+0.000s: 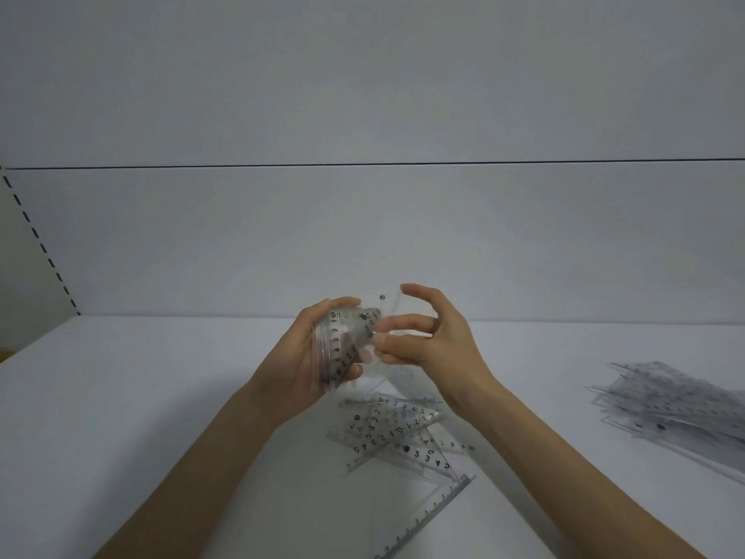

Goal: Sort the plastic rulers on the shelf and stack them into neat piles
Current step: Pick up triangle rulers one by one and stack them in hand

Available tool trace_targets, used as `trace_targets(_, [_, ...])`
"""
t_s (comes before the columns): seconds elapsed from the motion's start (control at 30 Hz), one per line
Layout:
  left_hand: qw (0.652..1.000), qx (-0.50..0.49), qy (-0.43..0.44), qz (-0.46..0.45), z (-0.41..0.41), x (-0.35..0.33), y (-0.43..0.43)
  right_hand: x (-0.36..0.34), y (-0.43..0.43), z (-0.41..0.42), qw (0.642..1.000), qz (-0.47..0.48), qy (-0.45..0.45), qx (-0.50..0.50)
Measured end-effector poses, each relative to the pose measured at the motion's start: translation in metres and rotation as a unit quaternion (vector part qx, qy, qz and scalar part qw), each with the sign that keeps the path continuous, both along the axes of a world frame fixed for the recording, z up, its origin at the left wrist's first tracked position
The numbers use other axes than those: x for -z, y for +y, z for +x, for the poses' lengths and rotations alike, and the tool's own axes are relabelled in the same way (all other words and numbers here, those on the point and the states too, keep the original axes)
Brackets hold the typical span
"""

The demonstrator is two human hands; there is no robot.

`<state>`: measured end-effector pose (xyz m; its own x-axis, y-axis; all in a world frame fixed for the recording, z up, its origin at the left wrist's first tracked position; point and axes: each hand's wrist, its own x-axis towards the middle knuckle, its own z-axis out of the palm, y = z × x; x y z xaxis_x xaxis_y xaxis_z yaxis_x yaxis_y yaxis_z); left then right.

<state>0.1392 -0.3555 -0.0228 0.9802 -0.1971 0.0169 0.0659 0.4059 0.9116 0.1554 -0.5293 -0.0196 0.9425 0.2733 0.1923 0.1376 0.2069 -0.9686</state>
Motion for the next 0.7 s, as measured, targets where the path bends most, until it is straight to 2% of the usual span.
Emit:
trace_targets(0.07, [1.000,-0.002,-0.009,0.020,0.000,0.002,-0.002,0.004,0.006,-0.003,1.000,-0.026,0.012,-0.002])
trace_targets(0.17, [0.999,-0.008,-0.022,0.049,0.001,0.006,-0.003,0.008,0.014,-0.004,0.995,-0.089,-0.025,0.041])
trace_targets(0.3, [0.998,0.018,-0.015,0.058,-0.002,0.008,-0.003,0.015,0.017,-0.003,0.959,-0.237,-0.118,0.102])
trace_targets(0.47, [0.999,-0.026,-0.015,0.032,0.003,0.004,0.001,0.006,0.001,0.008,0.947,-0.269,-0.160,0.073])
trace_targets(0.5, [0.999,-0.046,-0.012,0.015,0.005,0.002,0.003,0.002,-0.007,0.012,0.933,-0.305,-0.182,0.053])
trace_targets(0.57, [0.997,-0.074,-0.009,-0.014,0.008,-0.001,0.009,-0.003,-0.022,0.017,0.884,-0.416,-0.213,-0.013])
trace_targets(0.63, [0.996,-0.081,-0.010,-0.028,0.009,-0.002,0.013,0.000,-0.028,0.019,0.821,-0.528,-0.203,-0.075])
trace_targets(0.7, [0.996,-0.083,-0.011,-0.030,0.009,-0.001,0.015,0.006,-0.026,0.020,0.774,-0.593,-0.191,-0.117])
